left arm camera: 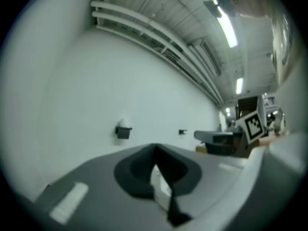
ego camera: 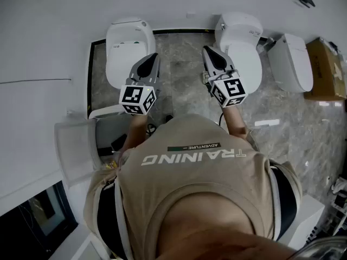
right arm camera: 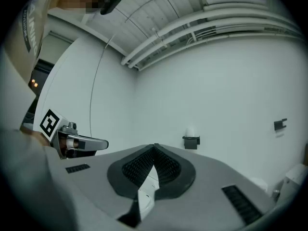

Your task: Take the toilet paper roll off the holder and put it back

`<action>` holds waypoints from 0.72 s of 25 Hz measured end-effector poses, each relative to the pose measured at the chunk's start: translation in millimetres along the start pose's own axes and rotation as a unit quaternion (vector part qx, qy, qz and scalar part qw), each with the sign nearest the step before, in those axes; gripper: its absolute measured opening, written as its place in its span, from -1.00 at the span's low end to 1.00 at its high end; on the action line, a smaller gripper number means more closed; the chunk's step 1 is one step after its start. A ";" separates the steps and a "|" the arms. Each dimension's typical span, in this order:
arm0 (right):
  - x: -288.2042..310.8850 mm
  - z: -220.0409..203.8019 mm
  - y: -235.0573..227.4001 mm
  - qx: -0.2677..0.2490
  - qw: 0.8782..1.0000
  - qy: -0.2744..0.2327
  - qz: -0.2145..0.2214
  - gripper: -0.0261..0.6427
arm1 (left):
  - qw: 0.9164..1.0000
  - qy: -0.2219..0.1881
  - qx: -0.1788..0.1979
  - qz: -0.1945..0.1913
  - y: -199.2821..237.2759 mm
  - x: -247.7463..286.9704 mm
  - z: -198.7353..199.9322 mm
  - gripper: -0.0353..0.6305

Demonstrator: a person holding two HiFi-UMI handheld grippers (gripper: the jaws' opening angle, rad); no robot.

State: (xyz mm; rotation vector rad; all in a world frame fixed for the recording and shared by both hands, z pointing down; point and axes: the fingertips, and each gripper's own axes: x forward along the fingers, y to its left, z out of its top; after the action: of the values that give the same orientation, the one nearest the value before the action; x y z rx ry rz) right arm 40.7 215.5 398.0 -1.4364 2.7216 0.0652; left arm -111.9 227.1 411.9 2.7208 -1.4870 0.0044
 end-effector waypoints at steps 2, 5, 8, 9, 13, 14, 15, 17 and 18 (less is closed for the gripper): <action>-0.3 -7.0 8.9 0.014 1.000 0.010 0.007 -0.89 | 1.000 0.012 -0.005 0.007 0.0 -7.3 -8.7 -0.88; -3.1 -9.3 18.5 0.014 0.999 0.021 0.021 -0.89 | 0.999 0.025 -0.019 0.014 -2.2 -15.3 -19.6 -0.88; -2.7 -6.3 15.3 0.006 1.000 0.020 0.017 -0.89 | 0.999 0.029 -0.017 0.007 -2.5 -11.6 -19.4 -0.88; -2.5 -6.2 13.8 0.008 1.000 0.019 0.013 -0.89 | 1.000 0.028 -0.014 0.001 -2.9 -9.8 -17.9 -0.88; 0.9 -7.3 11.1 0.016 1.000 0.020 -0.001 -0.89 | 0.999 0.027 -0.007 -0.023 -3.8 -4.5 -13.3 -0.88; 3.1 -7.8 10.6 0.016 1.000 0.022 -0.003 -0.89 | 0.999 0.028 -0.009 -0.027 -2.3 -3.3 -14.2 -0.88; 5.2 -9.0 10.2 0.013 1.000 0.025 -0.007 -0.89 | 0.999 0.029 -0.011 -0.030 -0.2 -2.7 -16.5 -0.88; 7.3 -14.1 9.9 0.004 0.999 0.031 -0.017 -0.89 | 0.999 0.032 -0.015 -0.034 4.2 -3.7 -24.2 -0.88; 7.3 -17.3 9.9 0.001 0.999 0.033 -0.021 -0.89 | 0.999 0.034 -0.015 -0.037 6.2 -4.5 -29.2 -0.88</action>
State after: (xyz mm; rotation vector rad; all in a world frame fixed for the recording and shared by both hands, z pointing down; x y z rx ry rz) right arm 27.8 213.9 414.8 -1.5204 2.7407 0.0128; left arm -119.0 228.7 441.1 2.7213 -1.3566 0.0713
